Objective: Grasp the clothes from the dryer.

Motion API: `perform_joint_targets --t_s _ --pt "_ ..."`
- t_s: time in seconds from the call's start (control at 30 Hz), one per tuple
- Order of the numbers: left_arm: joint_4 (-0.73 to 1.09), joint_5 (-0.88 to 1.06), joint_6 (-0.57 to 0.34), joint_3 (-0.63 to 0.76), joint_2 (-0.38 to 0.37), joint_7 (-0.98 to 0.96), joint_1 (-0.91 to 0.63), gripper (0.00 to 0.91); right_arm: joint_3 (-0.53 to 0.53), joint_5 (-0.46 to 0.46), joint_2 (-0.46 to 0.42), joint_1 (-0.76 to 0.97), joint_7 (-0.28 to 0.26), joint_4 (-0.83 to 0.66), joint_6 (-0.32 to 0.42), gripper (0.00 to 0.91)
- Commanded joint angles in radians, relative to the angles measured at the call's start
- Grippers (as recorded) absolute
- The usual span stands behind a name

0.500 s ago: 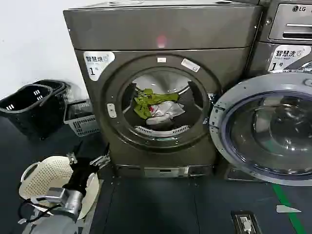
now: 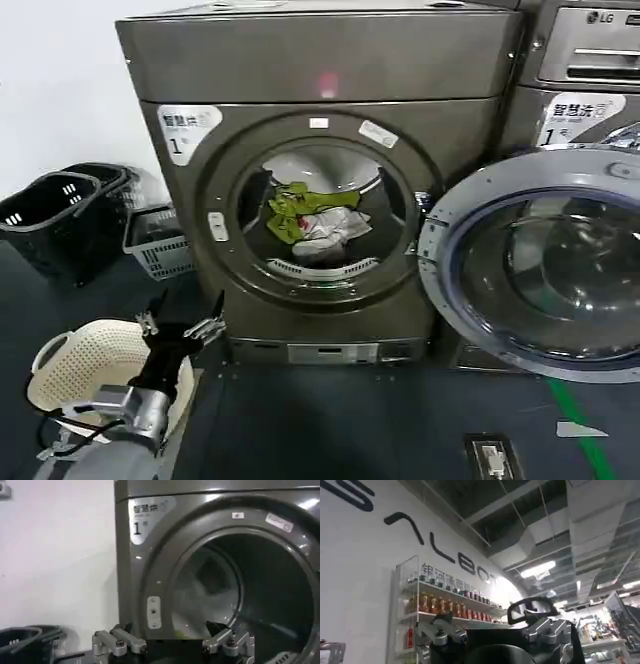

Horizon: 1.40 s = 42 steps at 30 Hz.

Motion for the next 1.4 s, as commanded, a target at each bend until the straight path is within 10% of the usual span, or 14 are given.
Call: perform_joint_targets --t_s 0.03,1.4 --pt "0.001 -0.007 0.001 0.003 0.002 -0.004 0.001 0.907 0.0 0.0 -0.001 0.0 -0.002 -0.001 0.003 0.907" --pt "0.036 0.015 -0.089 0.072 -0.005 0.046 -0.027 0.907 0.063 0.079 0.006 -0.033 -0.053 -0.003 0.06 0.907"
